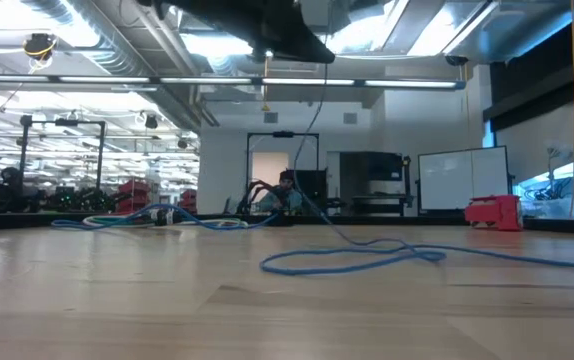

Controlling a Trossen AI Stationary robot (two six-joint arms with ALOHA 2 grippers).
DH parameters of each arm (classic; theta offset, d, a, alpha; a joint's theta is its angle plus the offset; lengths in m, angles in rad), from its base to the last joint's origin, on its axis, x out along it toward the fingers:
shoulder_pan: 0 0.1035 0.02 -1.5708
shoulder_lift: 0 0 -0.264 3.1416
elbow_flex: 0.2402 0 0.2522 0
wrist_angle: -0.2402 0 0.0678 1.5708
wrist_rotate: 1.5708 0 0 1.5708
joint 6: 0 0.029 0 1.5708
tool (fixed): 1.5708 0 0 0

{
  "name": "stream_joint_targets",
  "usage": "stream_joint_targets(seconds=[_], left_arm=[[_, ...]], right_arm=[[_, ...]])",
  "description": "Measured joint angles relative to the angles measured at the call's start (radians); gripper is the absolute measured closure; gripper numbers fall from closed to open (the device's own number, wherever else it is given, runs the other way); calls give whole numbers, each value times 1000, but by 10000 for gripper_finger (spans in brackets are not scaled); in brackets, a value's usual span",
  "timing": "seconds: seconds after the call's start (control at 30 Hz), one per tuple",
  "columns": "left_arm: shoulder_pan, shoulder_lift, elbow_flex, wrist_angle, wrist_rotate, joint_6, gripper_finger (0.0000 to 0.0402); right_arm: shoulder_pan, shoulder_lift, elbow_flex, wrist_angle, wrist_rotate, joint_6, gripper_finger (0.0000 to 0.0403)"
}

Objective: Coil cords
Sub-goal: Coil the blue wire onto the black spool

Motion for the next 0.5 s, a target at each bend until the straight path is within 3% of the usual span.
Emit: stream_joint_targets(seconds=[0.33, 0.5], left_arm=[[2, -30, -2, -75, -35, 35, 396], [2, -114, -2, -155, -35, 4, 398]], right_arm=[[80, -53, -228, 126, 4, 2, 397], [87, -62, -272, 148, 89, -26, 397]])
